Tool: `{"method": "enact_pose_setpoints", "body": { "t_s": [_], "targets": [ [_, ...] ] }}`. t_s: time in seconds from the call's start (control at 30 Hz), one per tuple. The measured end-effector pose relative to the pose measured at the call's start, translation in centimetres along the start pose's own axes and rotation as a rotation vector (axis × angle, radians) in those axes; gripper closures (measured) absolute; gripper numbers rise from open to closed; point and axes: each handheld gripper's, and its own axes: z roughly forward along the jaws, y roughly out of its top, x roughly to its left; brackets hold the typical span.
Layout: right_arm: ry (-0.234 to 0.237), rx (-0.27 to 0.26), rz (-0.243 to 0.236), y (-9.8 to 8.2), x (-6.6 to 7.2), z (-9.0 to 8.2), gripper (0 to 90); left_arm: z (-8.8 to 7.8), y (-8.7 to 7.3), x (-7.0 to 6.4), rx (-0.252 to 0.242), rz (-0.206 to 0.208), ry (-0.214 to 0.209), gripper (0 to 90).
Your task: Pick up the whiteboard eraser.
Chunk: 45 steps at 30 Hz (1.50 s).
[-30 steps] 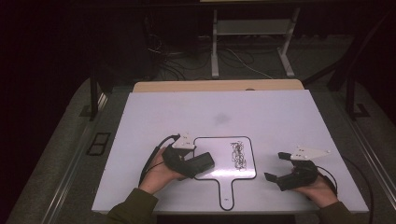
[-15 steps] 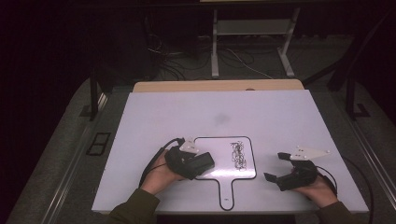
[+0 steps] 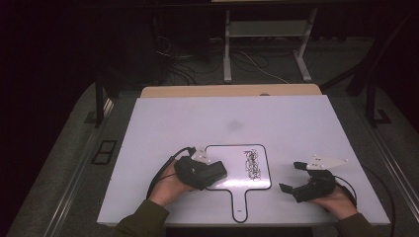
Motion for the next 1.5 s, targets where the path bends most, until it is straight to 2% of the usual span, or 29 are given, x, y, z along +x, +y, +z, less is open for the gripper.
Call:
{"method": "enact_pose_setpoints", "body": {
  "t_s": [0.37, 0.67, 1.0, 1.1, 1.5],
  "targets": [
    [0.002, -0.002, -0.001, 0.0, 0.0, 0.0, 0.0, 0.0, 0.1, 0.1, 0.017, 0.002, -0.003, 38.5],
    [0.005, -0.002, -0.002, 0.0, 0.1, 0.0, 0.0, 0.0, 0.7, 0.2, 0.067, -0.012, -0.015, 39.2],
    [0.008, -0.001, -0.002, 0.0, 0.1, 0.0, 0.0, -0.5, 0.7, 0.3, 0.046, -0.028, -0.02, 39.3],
    [0.008, -0.002, -0.003, 0.0, 0.1, 0.0, 0.0, -0.6, 0.7, 0.2, 0.023, -0.039, -0.019, 39.3],
    [0.009, -0.005, -0.001, 0.0, 0.1, -0.1, 0.0, -1.6, 1.1, 0.1, -0.015, -0.04, -0.024, 39.3]
  ]
}}
